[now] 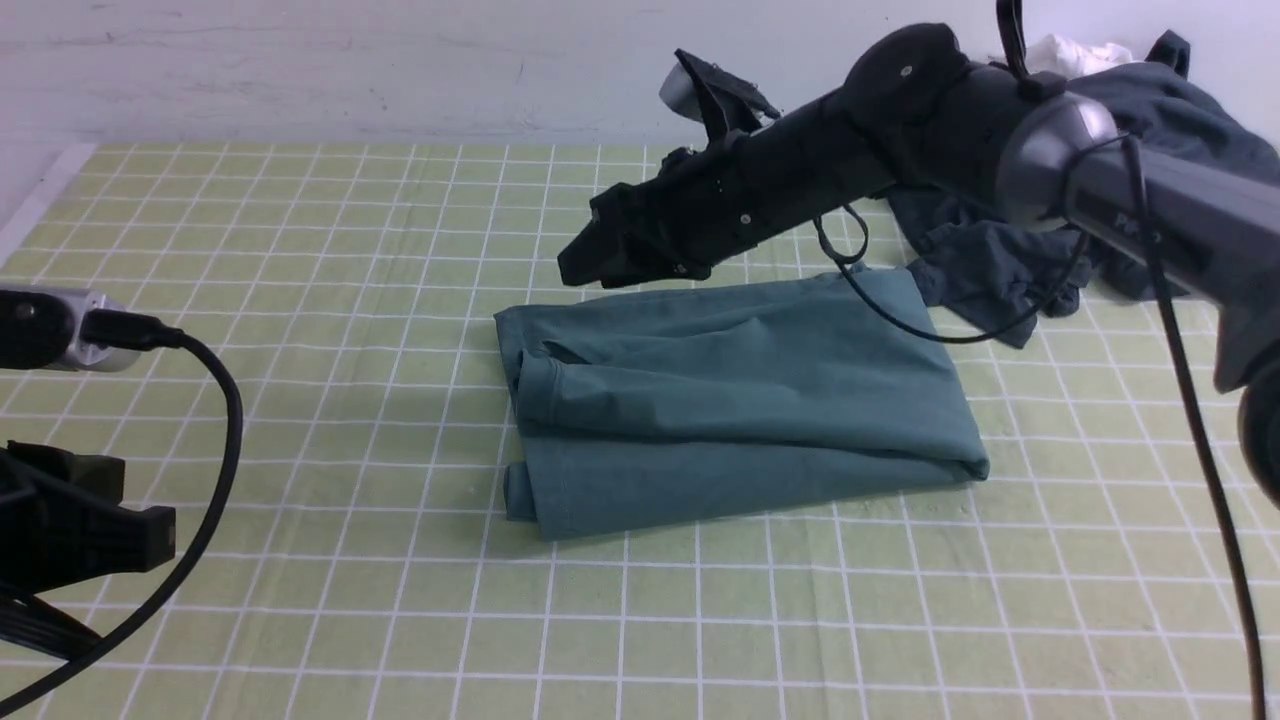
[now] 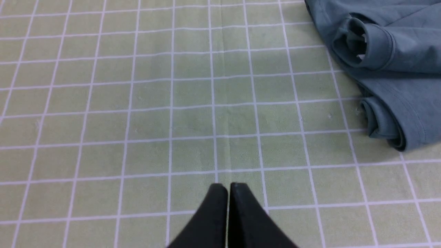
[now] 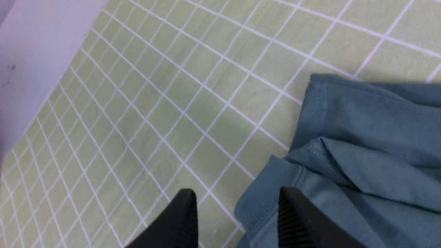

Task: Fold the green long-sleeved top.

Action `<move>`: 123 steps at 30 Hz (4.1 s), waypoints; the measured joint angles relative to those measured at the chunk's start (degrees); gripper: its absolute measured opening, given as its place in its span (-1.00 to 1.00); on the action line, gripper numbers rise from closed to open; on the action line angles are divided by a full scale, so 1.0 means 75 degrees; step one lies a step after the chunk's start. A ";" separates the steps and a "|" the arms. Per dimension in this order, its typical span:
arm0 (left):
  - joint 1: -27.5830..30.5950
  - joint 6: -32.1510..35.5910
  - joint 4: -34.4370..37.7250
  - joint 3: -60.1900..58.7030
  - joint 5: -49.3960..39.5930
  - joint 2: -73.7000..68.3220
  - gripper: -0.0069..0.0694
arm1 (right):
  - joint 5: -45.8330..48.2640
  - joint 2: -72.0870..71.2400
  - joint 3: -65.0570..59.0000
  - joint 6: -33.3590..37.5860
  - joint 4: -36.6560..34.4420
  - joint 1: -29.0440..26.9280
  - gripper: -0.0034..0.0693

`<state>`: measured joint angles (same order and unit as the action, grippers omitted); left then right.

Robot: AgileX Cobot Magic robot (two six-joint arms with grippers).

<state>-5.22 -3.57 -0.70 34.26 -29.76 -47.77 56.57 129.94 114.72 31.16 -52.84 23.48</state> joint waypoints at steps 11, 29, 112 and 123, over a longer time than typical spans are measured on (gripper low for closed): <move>0.0000 0.0000 0.0000 0.0000 -0.0035 0.0000 -0.83 | 0.0343 0.1019 0.0035 0.0676 0.0476 0.0826 -0.92; 0.0000 0.0035 0.0000 -0.0005 -0.0062 0.0551 -0.83 | 0.0215 -0.2548 -0.2055 -0.1335 0.4585 -0.1339 -0.93; -0.1602 0.2952 0.0281 -0.1703 0.2211 0.2804 -0.83 | -0.4723 -1.4943 -1.5504 -0.2212 0.3382 -0.2134 -0.93; -0.1597 0.2978 0.0261 -0.1705 0.2180 0.2813 -0.83 | -0.4611 -1.7397 -1.5472 -0.2209 0.4134 -0.3081 -0.93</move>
<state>-17.20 18.77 1.26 21.47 -13.41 -26.67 21.99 -0.53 -1.31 14.59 -21.84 0.38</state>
